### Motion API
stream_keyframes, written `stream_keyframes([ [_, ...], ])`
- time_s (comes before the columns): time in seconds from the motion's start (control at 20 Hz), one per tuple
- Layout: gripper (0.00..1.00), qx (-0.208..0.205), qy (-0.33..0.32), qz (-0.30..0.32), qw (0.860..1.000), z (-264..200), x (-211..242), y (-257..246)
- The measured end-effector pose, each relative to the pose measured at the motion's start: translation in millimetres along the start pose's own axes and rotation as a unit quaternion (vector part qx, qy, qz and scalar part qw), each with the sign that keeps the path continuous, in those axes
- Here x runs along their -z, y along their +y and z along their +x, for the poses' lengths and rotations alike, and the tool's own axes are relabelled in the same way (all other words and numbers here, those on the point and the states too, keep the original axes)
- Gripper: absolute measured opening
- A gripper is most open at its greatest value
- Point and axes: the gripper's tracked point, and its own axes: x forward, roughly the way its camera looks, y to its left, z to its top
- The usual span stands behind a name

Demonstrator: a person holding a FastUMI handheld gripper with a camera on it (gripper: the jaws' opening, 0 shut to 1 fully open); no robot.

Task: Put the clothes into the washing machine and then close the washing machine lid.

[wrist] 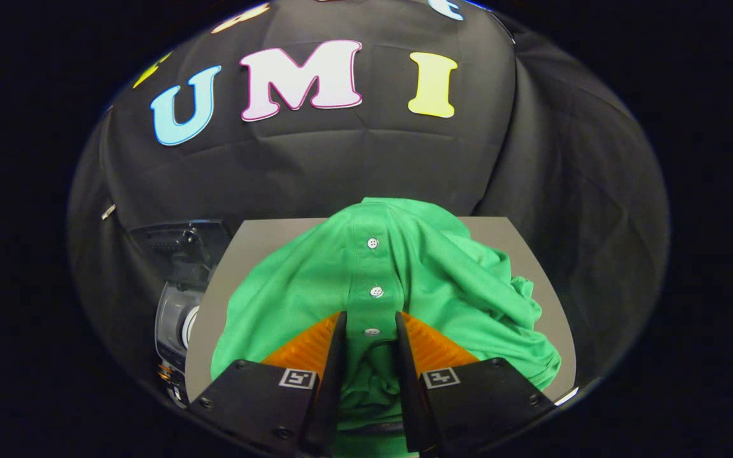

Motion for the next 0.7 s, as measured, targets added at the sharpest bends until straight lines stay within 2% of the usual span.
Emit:
stream_keyframes([
  [0.05,0.20,0.000,-0.007,0.003,1.000,0.7,-3.2,1.4],
  [0.2,0.20,-0.014,-0.010,0.022,1.000,-9.2,-12.7,7.3],
  [0.45,0.20,-0.067,-0.066,0.080,0.992,-70.0,-81.6,27.8],
  [0.7,0.20,-0.066,-0.118,0.048,0.990,-140.1,-136.5,59.9],
])
